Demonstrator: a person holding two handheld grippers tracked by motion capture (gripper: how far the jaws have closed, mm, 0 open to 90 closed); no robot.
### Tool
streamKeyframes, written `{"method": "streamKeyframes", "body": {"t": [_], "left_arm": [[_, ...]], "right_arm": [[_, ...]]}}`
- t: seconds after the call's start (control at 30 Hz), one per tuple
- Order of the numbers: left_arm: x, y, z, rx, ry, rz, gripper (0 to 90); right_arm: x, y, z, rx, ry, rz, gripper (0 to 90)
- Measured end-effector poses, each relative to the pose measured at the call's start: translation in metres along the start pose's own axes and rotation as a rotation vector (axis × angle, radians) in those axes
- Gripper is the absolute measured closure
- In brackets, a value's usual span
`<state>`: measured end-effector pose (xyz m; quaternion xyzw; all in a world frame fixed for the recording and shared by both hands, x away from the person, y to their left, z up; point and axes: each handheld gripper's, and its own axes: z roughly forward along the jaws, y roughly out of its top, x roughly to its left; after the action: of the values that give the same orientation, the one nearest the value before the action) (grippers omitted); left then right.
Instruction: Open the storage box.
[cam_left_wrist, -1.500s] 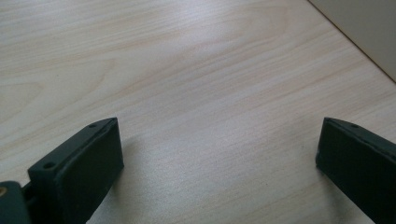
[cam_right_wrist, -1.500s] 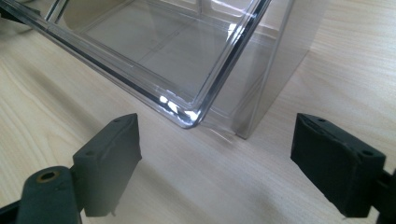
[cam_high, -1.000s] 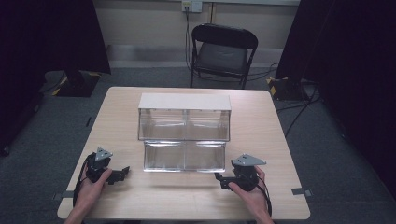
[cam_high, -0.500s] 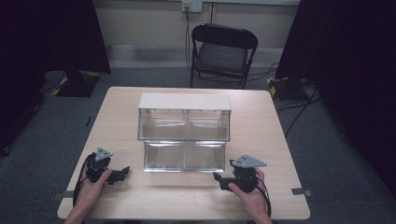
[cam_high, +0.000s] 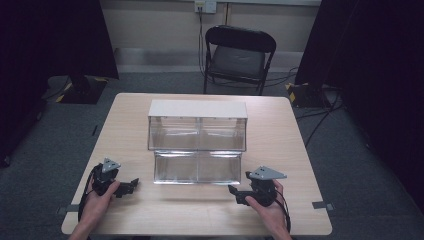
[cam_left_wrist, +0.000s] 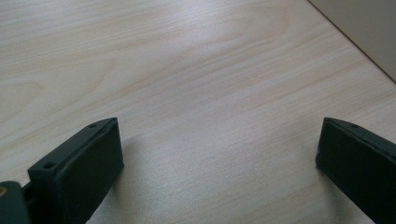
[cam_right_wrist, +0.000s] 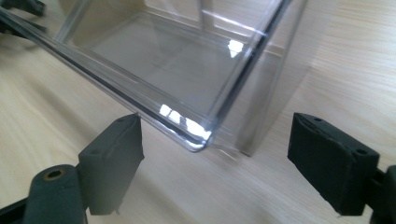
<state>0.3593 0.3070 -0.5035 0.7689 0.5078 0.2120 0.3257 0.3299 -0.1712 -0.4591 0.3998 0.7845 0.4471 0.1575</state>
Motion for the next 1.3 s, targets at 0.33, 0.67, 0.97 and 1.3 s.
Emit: {"method": "streamKeyframes", "body": {"t": [0.33, 0.67, 0.97, 1.3], "left_arm": [[0.0, 0.0, 0.0, 0.0, 0.0, 0.0, 0.1], [0.0, 0.0, 0.0, 0.0, 0.0, 0.0, 0.1], [0.0, 0.0, 0.0, 0.001, 0.002, 0.003, 0.1], [0.0, 0.0, 0.0, 0.001, 0.0, 0.001, 0.1]], "right_arm": [[0.001, 0.001, -0.002, -0.011, 0.003, -0.008, 17.3], [0.004, 0.003, -0.007, -0.039, 0.008, -0.016, 17.5], [0.004, 0.005, -0.01, -0.053, 0.017, -0.016, 17.9], [0.004, 0.008, -0.013, -0.06, 0.029, -0.014, 19.5]]}}
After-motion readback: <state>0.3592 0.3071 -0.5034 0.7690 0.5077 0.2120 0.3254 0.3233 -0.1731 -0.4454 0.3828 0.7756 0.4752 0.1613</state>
